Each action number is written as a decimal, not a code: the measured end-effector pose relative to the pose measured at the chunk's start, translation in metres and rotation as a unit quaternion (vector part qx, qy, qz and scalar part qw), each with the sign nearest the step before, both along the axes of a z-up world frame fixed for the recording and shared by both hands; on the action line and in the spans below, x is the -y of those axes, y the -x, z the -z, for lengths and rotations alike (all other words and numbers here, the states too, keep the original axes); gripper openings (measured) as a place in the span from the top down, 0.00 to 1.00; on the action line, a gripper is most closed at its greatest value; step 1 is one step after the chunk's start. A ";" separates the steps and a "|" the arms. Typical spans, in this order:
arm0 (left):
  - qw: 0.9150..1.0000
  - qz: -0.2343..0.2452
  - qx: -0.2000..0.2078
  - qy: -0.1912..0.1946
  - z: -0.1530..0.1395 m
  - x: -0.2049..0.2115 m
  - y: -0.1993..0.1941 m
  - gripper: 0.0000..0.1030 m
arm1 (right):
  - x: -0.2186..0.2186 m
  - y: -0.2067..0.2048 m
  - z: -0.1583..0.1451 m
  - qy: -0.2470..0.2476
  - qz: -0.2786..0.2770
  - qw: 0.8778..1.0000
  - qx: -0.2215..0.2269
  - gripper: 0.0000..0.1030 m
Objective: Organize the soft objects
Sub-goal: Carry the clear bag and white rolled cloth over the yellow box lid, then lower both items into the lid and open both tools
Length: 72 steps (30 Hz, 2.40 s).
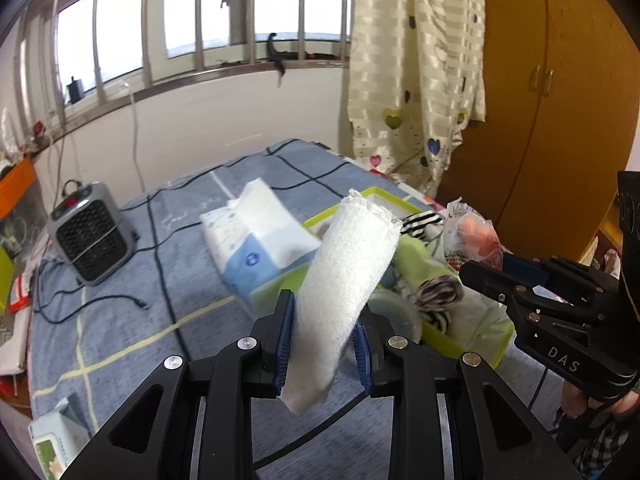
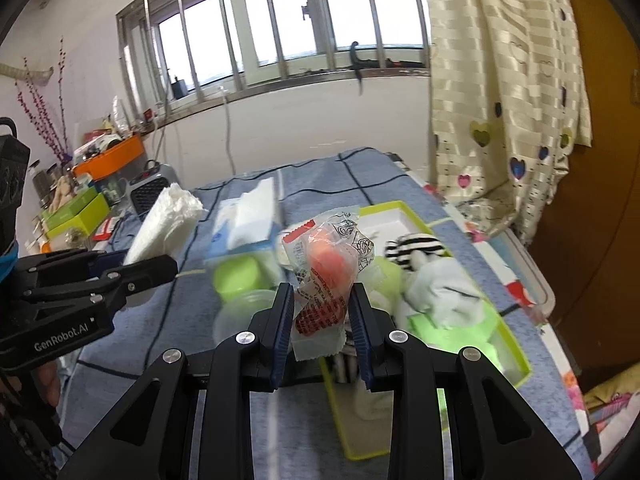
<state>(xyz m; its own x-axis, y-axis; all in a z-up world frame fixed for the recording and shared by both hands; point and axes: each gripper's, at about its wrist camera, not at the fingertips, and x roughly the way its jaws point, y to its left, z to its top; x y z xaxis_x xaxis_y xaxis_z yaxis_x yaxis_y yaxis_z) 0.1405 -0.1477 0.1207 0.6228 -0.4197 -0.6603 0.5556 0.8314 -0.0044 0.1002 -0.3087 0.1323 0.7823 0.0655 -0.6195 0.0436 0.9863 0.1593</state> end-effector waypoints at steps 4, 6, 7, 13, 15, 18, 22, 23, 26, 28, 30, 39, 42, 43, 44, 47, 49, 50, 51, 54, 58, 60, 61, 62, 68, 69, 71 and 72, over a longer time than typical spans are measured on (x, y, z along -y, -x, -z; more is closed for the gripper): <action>1.000 0.017 0.001 -0.001 -0.001 0.017 0.001 0.75 | 0.016 0.004 0.002 -0.002 0.016 1.000 -0.003 0.71; 1.000 0.025 0.002 -0.001 -0.002 0.025 0.002 0.75 | 0.023 0.005 0.003 -0.003 0.025 1.000 -0.005 0.71; 1.000 0.027 0.001 -0.001 -0.002 0.028 0.002 0.75 | 0.026 0.006 0.004 -0.003 0.028 1.000 -0.005 0.71; 0.999 0.036 -0.006 0.008 -0.002 0.042 -0.003 0.75 | 0.042 0.008 0.007 -0.001 0.046 0.999 -0.009 0.71; 0.999 0.039 -0.010 0.009 -0.002 0.046 -0.005 0.75 | 0.046 0.010 0.007 -0.001 0.050 0.999 -0.009 0.71; 0.999 0.041 -0.012 0.009 -0.002 0.053 -0.009 0.75 | 0.052 0.012 0.008 0.000 0.058 0.998 -0.010 0.71; 0.999 0.041 -0.026 0.013 -0.001 0.063 -0.021 0.75 | 0.059 0.013 0.011 0.001 0.065 0.998 -0.014 0.71; 0.999 0.041 -0.025 0.013 -0.001 0.065 -0.024 0.75 | 0.060 0.013 0.012 0.002 0.065 0.998 -0.016 0.71; 0.998 0.045 -0.032 0.012 0.002 0.075 -0.033 0.75 | 0.062 0.014 0.014 0.005 0.064 0.998 -0.020 0.71; 0.998 0.039 -0.050 0.012 0.006 0.081 -0.044 0.75 | 0.062 0.014 0.017 0.007 0.061 0.998 -0.024 0.71; 0.998 0.039 -0.055 0.011 0.009 0.089 -0.053 0.75 | 0.063 0.012 0.020 0.006 0.055 0.998 -0.028 0.71; 0.996 0.037 -0.076 -0.004 0.024 0.117 -0.078 0.75 | 0.060 -0.003 0.036 0.004 0.026 0.998 -0.053 0.71; 0.996 0.036 -0.087 -0.006 0.029 0.124 -0.085 0.75 | 0.059 -0.011 0.042 0.002 0.018 0.998 -0.062 0.71; 0.995 0.034 -0.091 -0.008 0.031 0.127 -0.087 0.75 | 0.059 -0.012 0.044 0.002 0.017 0.998 -0.063 0.72; 0.995 0.036 -0.090 -0.012 0.033 0.131 -0.088 0.75 | 0.058 -0.014 0.045 0.004 0.014 0.998 -0.065 0.72; 0.995 0.036 -0.096 -0.018 0.040 0.138 -0.092 0.75 | 0.058 -0.016 0.048 0.010 0.015 0.997 -0.069 0.72; 0.994 0.033 -0.102 -0.020 0.044 0.142 -0.095 0.75 | 0.059 -0.017 0.049 0.010 0.015 0.997 -0.069 0.72; 0.994 0.034 -0.102 -0.020 0.046 0.143 -0.096 0.75 | 0.059 -0.017 0.051 0.011 0.015 0.997 -0.070 0.72; 0.994 0.033 -0.104 -0.021 0.048 0.144 -0.097 0.75 | 0.059 -0.018 0.051 0.011 0.015 0.997 -0.070 0.71; 0.994 0.031 -0.107 -0.019 0.051 0.147 -0.099 0.75 | 0.059 -0.020 0.054 0.010 0.015 0.997 -0.074 0.71; 0.994 0.031 -0.106 -0.021 0.052 0.150 -0.099 0.75 | 0.060 -0.021 0.055 0.007 0.014 0.997 -0.073 0.71; 0.994 0.032 -0.106 -0.019 0.052 0.151 -0.099 0.75 | 0.060 -0.021 0.056 0.005 0.016 0.997 -0.074 0.68; 0.994 0.031 -0.107 -0.019 0.052 0.151 -0.098 0.72 | 0.060 -0.021 0.056 0.005 0.016 0.997 -0.074 0.67; 0.994 0.032 -0.107 -0.019 0.052 0.151 -0.098 0.70 | 0.060 -0.021 0.057 0.004 0.017 0.997 -0.074 0.65; 0.994 0.032 -0.103 -0.019 0.050 0.152 -0.095 0.59 | 0.059 -0.019 0.057 0.007 0.020 0.997 -0.073 0.52; 0.994 0.031 -0.102 -0.018 0.049 0.151 -0.093 0.57 | 0.059 -0.019 0.057 0.008 0.021 0.997 -0.073 0.50; 0.995 0.029 -0.098 -0.017 0.047 0.150 -0.089 0.53 | 0.059 -0.017 0.057 0.011 0.026 0.997 -0.072 0.42; 0.995 0.027 -0.097 -0.016 0.045 0.148 -0.087 0.51 | 0.060 -0.016 0.057 0.012 0.028 0.997 -0.072 0.38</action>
